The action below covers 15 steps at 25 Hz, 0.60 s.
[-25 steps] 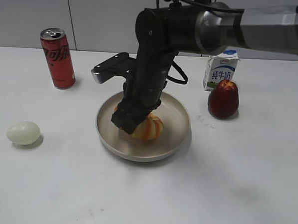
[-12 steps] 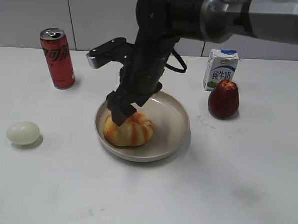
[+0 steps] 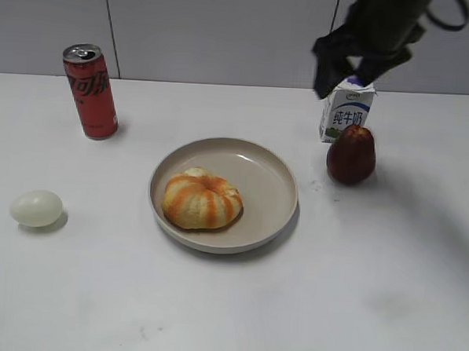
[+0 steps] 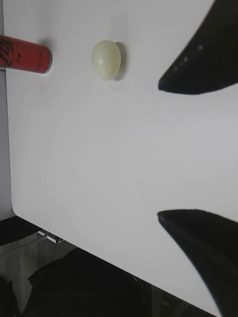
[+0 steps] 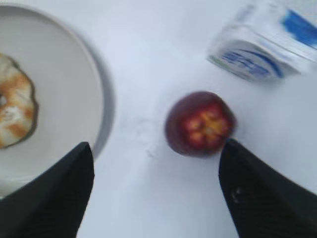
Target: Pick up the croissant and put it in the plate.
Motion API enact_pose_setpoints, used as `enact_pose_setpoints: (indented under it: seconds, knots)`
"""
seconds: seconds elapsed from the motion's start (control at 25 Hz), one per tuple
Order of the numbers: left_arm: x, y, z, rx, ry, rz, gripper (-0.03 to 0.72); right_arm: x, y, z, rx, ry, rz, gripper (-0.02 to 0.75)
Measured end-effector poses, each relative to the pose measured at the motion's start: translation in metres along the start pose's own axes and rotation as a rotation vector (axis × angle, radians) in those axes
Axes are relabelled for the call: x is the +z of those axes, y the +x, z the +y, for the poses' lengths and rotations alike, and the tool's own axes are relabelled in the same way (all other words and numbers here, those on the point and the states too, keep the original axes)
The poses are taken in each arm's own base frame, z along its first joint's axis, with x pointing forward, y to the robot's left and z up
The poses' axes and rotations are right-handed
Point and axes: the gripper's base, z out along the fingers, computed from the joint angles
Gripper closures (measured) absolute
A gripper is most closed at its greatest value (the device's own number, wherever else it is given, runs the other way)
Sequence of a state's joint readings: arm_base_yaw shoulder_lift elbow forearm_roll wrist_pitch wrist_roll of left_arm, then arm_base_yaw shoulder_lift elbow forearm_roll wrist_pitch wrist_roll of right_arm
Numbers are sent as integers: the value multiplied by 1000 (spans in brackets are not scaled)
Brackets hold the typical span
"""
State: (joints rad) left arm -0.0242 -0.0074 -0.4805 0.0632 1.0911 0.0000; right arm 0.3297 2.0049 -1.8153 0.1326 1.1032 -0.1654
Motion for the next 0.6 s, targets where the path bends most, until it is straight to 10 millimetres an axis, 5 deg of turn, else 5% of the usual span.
enact_pose_setpoints:
  seconds: [0.16, 0.32, 0.48, 0.6]
  knots:
    - [0, 0, 0, 0, 0, 0, 137, -47, 16, -53, 158, 55, -28, 148]
    - [0, 0, 0, 0, 0, 0, 137, -75, 43, -81, 262, 90, -22, 148]
    - [0, 0, 0, 0, 0, 0, 137, -93, 75, -88, 318, 105, 1, 148]
    - [0, 0, 0, 0, 0, 0, 137, -102, 105, -73, 337, 80, 26, 148]
